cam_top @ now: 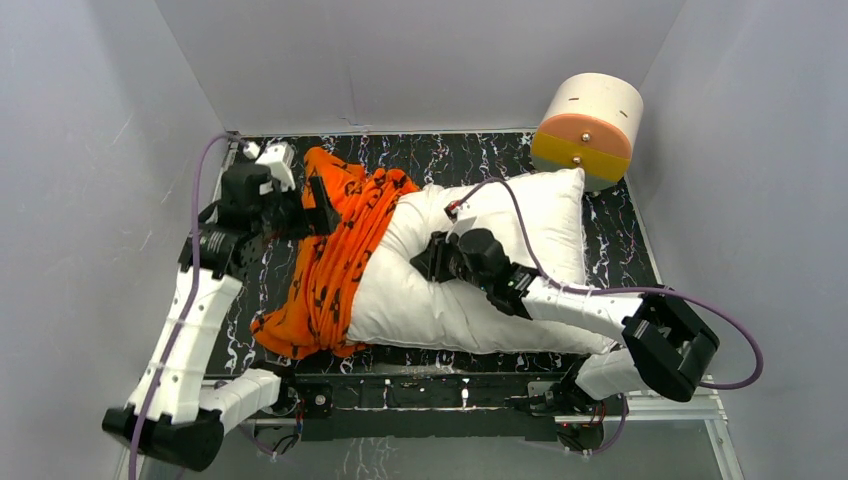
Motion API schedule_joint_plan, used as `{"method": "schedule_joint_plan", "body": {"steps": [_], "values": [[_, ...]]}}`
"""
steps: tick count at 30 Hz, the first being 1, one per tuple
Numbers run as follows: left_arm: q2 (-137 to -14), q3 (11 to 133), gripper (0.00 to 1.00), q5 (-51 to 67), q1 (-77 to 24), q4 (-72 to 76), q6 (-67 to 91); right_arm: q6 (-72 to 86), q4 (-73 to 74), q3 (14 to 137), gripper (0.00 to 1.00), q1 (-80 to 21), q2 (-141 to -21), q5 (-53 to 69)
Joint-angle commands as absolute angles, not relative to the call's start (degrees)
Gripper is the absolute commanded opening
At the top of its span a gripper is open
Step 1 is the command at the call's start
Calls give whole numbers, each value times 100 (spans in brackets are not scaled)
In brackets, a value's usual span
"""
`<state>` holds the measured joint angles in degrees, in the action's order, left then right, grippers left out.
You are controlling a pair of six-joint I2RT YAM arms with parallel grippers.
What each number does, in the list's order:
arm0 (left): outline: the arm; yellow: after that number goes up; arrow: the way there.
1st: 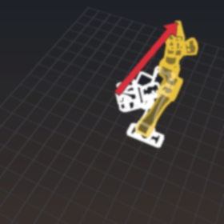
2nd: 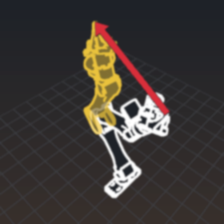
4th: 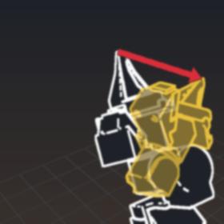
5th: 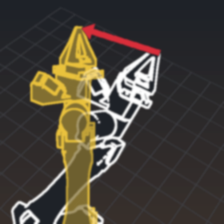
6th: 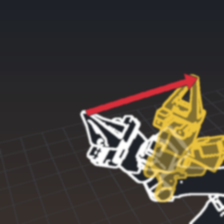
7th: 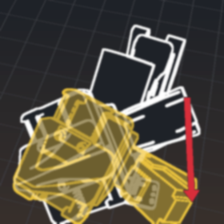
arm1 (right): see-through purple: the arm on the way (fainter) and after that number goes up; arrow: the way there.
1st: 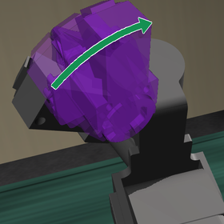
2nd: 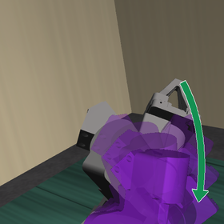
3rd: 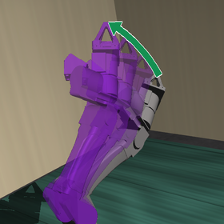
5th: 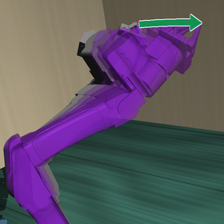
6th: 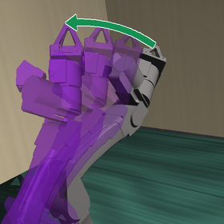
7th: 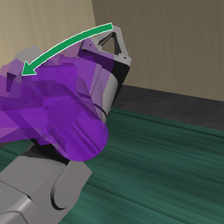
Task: Remove the pillowcase from the pillow
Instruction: Remove the pillow from the pillowcase.
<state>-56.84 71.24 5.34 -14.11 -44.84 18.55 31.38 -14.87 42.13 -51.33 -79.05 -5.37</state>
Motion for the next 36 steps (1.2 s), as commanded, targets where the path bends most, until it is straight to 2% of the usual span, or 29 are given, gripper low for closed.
{"method": "schedule_joint_plan", "body": {"steps": [1,4,8,13,14,18,19,20,26,32,33,34,36], "values": [[-6831,7712,98,889,-1423,-3568,1735,3541,-352,2812,36,-5716,-8602,339],[-7690,8158,98,1143,-1423,-3224,1665,3502,-412,2763,35,-5798,-8681,233],[-8685,8779,98,892,-1422,-3309,1580,3448,-249,2803,35,-5820,-8560,-174],[-9444,9054,98,714,-1415,-3508,1386,3428,-50,2780,35,-5831,-8285,-518],[-9583,9105,96,758,-1415,-3594,1288,3440,-27,2773,35,-5830,-8239,-573],[-9878,9114,42,-106,-1404,-3808,1110,3728,315,2786,35,-5831,-8082,-1117],[-9830,9020,15,-465,-1347,-3758,1151,3883,402,2780,34,-5831,-8042,-1276],[-9754,8944,0,-659,-1224,-3715,1223,4021,487,2778,34,-5825,-8012,-1424],[-9322,8588,0,-260,219,-3395,1609,4647,644,2726,30,-5818,-7980,-1672],[-9232,8405,0,309,396,-3405,1573,4679,642,3042,30,-5814,-8132,-1694],[-9221,8387,5,374,396,-3453,1561,4687,687,3135,30,-5813,-8183,-1733],[-9200,8366,21,453,396,-3481,1534,4722,751,3216,30,-5811,-8216,-1787],[-9035,8274,69,419,396,-3487,1544,4853,946,3384,30,-5794,-8292,-2004]]}}
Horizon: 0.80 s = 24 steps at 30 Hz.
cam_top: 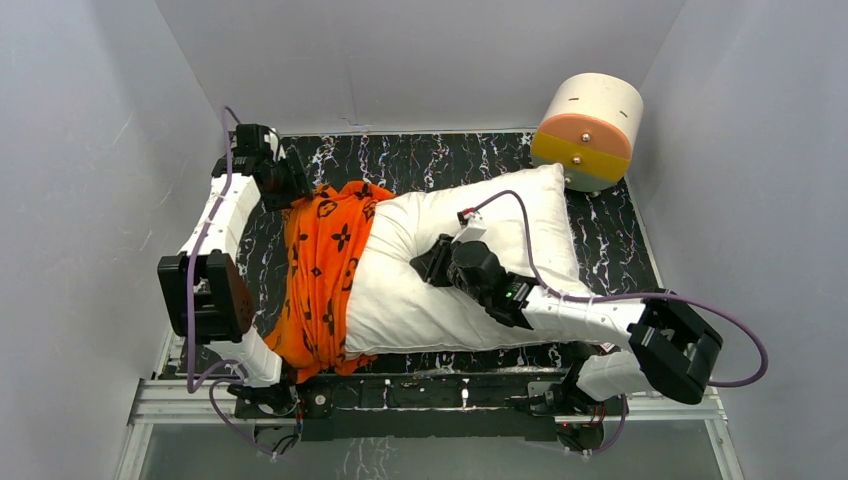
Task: Remove the pillowcase from the pillow
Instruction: Remove the pillow from the pillowcase.
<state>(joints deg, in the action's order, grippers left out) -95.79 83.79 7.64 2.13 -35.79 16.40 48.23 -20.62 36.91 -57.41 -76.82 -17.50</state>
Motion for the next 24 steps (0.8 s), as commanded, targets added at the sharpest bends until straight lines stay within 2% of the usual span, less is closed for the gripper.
{"method": "schedule_joint_plan", "body": {"steps": [1,2,3,9,16,24], "values": [[-8910,8201,85,264,393,-3485,1581,4935,1124,3478,30,-5733,-8335,-2136],[-8748,8124,94,115,395,-3459,1642,4988,1245,3574,29,-5618,-8379,-2202],[-8593,8030,98,-90,395,-3402,1699,4963,1293,3650,29,-5444,-8416,-2182],[-7741,7487,98,-605,562,-3298,2059,4034,1449,4134,30,-4781,-8310,-2343],[-6661,5778,98,804,765,-2800,3114,2762,1643,4166,29,-4478,-7725,-2869],[-5674,4537,98,1223,773,-2570,3733,2736,1840,3877,30,-3710,-7051,-2308]]}}
